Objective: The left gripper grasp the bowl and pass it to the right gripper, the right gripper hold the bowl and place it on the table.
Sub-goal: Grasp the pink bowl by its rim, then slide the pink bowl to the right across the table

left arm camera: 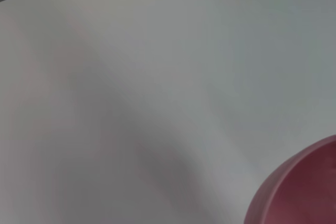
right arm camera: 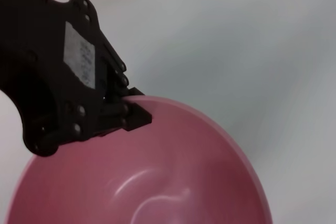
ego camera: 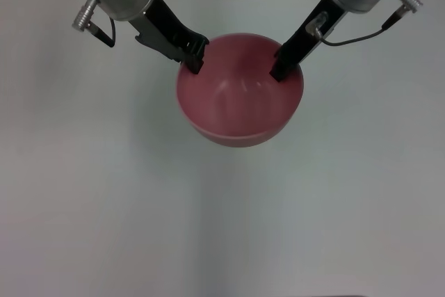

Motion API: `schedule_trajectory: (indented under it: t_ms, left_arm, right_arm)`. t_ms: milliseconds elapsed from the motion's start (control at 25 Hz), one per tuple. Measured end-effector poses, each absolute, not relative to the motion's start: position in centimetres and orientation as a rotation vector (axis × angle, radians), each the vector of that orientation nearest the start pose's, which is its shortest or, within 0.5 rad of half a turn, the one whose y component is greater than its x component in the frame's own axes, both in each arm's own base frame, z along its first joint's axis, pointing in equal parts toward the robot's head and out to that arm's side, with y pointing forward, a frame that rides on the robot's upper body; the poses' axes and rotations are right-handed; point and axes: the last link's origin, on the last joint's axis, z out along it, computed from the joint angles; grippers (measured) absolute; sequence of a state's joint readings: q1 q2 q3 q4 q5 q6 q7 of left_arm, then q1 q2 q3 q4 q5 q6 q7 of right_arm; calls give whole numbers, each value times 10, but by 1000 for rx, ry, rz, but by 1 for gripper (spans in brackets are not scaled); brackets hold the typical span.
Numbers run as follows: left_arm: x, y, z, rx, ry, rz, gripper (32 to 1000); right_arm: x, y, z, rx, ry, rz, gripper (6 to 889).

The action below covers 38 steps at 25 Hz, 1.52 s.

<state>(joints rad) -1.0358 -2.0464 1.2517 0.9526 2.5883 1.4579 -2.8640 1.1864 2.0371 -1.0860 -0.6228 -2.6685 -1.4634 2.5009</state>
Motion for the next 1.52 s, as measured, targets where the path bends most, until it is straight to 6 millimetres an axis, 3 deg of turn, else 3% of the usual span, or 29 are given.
schedule_trajectory:
  t_ms: [320,520,1000,1200,1400,1520]
  left_arm:
    - [-101,425,-14,-2460,-1211,366,71]
    - [-100,425,-13,-2459,-1213,360,266]
    - [-100,425,-12,-2458,-1216,353,507]
    - [-100,425,-12,-2458,-1215,352,746]
    - [-101,424,-12,-2461,-1218,360,858]
    - [-102,422,-12,-2466,-1226,376,858]
  right_arm:
    - [114,427,-30,-2687,1006,-567,92]
    - [114,427,-30,-2687,1006,-567,80]
    - [116,427,-30,-2684,1012,-568,62]
    - [116,427,-30,-2683,1015,-568,62]
    - [116,427,-30,-2683,1015,-568,62]
    - [117,427,-30,-2683,1015,-568,62]
